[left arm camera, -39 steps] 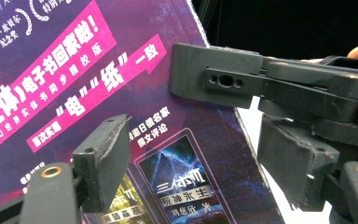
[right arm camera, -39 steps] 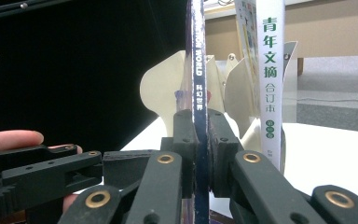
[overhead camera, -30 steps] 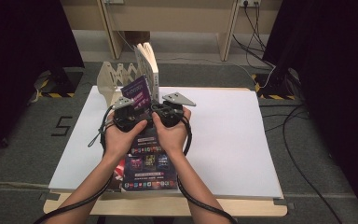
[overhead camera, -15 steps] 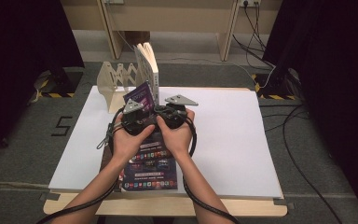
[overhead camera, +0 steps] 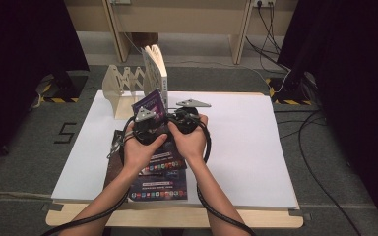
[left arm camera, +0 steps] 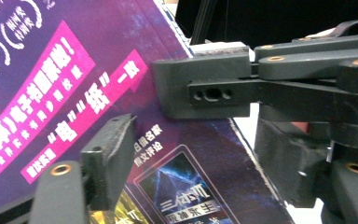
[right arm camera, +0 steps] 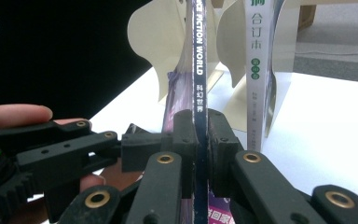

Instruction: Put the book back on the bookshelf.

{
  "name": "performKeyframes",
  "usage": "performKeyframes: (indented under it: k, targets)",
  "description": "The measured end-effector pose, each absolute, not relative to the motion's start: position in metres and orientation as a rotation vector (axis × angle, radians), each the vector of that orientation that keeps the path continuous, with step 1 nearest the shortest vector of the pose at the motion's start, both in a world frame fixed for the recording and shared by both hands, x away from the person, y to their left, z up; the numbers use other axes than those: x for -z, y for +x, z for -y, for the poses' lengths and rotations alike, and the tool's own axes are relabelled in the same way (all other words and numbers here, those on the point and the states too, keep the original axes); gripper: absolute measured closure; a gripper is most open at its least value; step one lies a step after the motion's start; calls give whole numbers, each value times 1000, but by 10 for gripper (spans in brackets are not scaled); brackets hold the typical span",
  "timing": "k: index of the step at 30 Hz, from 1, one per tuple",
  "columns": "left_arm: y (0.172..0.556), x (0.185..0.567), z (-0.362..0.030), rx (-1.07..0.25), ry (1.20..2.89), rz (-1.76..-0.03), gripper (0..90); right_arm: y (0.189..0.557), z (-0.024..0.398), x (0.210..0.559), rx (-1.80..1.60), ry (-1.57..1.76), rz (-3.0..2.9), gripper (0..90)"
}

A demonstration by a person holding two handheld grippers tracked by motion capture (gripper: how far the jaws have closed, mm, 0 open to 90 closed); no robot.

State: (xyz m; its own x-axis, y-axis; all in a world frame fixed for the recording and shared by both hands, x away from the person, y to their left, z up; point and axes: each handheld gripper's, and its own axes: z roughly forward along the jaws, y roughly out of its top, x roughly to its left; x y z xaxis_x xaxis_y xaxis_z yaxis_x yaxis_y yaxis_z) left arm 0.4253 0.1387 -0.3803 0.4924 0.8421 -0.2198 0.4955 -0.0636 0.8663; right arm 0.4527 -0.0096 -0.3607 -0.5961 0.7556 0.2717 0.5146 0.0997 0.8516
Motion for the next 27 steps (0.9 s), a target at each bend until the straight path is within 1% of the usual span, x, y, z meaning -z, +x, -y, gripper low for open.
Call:
performKeyframes:
  k: [5,11,16,19,27]
  targets:
    - [426,386,-134,-430,1721,-1173,310,454,8,364,-1464,1279,-2157,843]
    - [428,391,-131,-416,1720,-1203,271,456,11,366,-1453,1314,-2171,843]
    - [429,397,-129,-410,1769,-1196,282,456,13,371,-1422,1312,-2214,832]
    - [430,402,-128,-384,1790,-1200,316,454,12,374,-1399,1317,-2230,818]
    - [428,407,-130,-319,1824,-1222,479,451,10,385,-1353,1340,-2222,785]
